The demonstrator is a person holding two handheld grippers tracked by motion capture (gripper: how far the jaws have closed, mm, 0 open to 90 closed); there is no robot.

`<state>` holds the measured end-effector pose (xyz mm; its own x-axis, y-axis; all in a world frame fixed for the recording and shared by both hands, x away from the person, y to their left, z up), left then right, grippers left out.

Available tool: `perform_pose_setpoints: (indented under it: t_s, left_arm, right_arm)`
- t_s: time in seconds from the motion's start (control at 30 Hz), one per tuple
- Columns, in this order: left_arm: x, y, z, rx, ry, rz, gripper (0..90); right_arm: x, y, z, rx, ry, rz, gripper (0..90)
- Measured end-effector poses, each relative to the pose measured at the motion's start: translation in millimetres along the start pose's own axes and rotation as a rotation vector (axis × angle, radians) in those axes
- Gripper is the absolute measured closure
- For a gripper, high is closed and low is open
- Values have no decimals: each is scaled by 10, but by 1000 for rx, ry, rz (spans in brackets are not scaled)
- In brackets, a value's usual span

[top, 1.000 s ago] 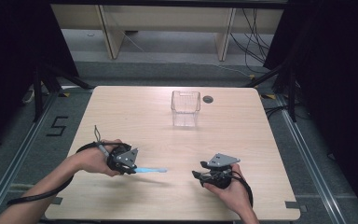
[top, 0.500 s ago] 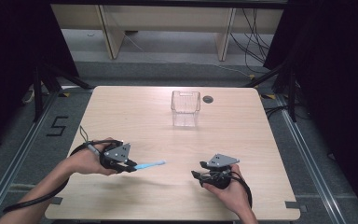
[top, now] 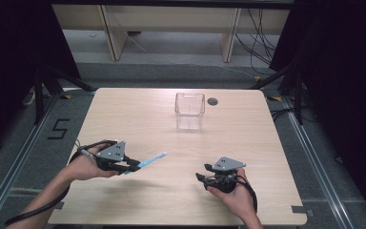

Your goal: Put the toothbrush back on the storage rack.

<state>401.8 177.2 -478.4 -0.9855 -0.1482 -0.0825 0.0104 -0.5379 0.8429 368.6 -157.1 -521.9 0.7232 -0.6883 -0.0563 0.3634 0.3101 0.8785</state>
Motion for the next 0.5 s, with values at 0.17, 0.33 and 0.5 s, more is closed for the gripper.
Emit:
perform_pose_setpoints:
  t_s: [0.17,0.33,0.5]
  left_arm:
    - [-16,-13,23,40,21,18,787]
    - [-17,-23,29,93,41,45,787]
    - [-9,-25,29,152,71,61,787]
  right_arm:
    - [4,5,-5,6,-1,11,488]
    - [-2,5,-14,10,3,11,488]
    - [-6,12,-18,18,5,12,489]
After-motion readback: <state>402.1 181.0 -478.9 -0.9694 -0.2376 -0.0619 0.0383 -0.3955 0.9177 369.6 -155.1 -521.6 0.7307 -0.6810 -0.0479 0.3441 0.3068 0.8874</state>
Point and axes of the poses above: each handheld gripper's, and its own axes: z roughly backward along the jaws, y roughly out of its top, x roughly to its right, the point moved 4 cm from there along -z, roughly forward along the jaws, and after that the axes turned 7 degrees about x, right-handed, at the moved point
